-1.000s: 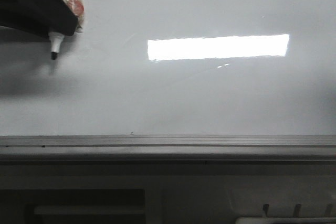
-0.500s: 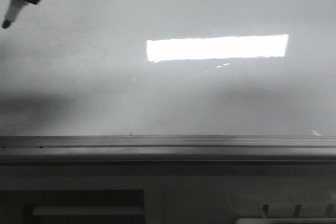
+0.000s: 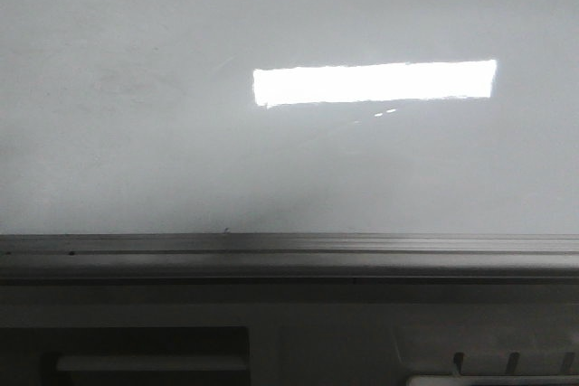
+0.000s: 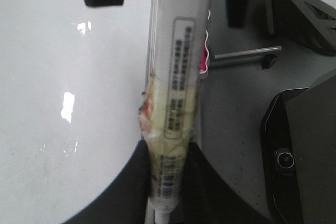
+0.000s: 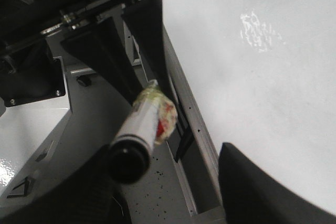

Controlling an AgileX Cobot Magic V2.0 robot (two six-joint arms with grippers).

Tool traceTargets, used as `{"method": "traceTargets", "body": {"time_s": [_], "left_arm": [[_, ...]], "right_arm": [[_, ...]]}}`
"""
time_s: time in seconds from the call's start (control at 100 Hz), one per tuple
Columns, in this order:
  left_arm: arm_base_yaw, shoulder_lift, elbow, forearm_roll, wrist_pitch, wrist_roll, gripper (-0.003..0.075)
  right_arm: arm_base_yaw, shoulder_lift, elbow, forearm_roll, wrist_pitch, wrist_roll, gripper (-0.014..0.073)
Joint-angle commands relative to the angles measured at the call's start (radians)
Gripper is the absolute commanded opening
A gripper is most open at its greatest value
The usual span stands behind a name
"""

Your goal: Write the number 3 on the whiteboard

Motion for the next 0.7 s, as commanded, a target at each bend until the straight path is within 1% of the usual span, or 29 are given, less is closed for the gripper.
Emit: {"method": "traceTargets", "body": {"time_s": [0.0, 0.16, 0.34, 0.38, 0.48, 0.69], "left_arm": [[-0.007, -0.008, -0.034, -0.039, -0.029, 0.002, -0.002], [-0.007, -0.008, -0.034, -0.039, -0.029, 0.004, -0.002], [-0.007, -0.008, -0.034, -0.039, -0.029, 0.004, -0.002], [-0.007, -0.008, -0.034, -0.039, -0.029, 0.004, -0.002], [-0.007, -0.008, -0.034, -0.039, -0.029, 0.004, -0.002], [-0.007, -0.008, -0.034, -0.039, -0.043, 0.004, -0.002]], "right_arm": [[0.003, 0.002, -0.042, 0.004, -0.097, -0.014, 0.0388], [0.003, 0.016, -0.044, 0.042, -0.187, -0.014, 0.0388], [0.003, 0.045, -0.044, 0.044, -0.177, -0.014, 0.0384], [0.003, 0.051, -0.044, 0.05, -0.177, -0.014, 0.0372], [0.003, 0.062, -0.044, 0.05, -0.177, -0.014, 0.0286], [0.003, 0.075, -0.044, 0.05, -0.177, -0.014, 0.0034]]}}
